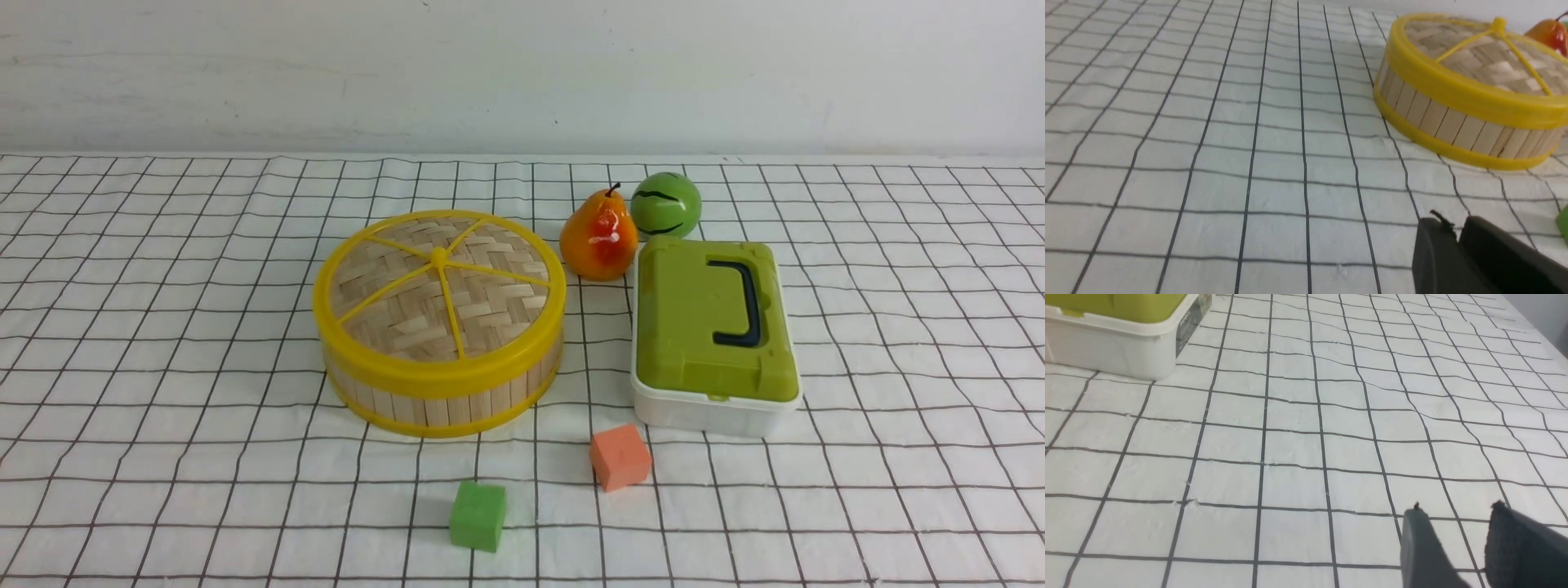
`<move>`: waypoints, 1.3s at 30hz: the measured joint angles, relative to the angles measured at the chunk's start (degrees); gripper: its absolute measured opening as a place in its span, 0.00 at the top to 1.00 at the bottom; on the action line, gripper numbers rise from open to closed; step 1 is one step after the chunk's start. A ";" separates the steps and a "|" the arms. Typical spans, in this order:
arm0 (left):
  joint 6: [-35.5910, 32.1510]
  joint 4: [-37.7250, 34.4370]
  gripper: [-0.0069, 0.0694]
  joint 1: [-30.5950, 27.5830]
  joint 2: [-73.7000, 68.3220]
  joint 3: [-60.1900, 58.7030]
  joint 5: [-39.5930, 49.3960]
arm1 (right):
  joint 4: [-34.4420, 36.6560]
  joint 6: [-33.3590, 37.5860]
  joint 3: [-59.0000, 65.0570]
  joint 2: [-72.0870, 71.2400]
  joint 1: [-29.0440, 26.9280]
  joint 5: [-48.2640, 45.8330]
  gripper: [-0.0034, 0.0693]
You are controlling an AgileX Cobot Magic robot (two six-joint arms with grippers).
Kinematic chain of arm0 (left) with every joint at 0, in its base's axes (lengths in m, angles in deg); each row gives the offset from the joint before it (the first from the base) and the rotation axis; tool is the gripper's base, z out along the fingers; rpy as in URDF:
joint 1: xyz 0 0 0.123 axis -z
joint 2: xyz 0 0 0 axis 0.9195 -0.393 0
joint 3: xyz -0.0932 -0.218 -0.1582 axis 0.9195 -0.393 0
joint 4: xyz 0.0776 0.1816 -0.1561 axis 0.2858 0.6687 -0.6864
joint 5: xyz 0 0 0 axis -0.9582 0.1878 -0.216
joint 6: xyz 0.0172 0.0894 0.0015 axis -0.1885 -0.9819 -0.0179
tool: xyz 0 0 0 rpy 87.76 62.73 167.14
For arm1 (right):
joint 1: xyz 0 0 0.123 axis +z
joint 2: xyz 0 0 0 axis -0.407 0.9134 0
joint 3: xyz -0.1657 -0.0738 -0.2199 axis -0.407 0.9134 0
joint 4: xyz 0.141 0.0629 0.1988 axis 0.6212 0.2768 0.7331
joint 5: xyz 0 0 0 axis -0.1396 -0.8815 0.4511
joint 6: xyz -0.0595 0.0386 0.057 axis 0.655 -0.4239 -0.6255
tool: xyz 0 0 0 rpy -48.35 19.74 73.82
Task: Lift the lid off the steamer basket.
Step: Use the left arm to lift the lid of the steamer
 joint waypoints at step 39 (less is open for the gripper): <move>31.23 14.97 0.93 0.00 -34.22 45.09 20.11 | 0.00 0.00 0.00 0.00 0.00 0.00 0.62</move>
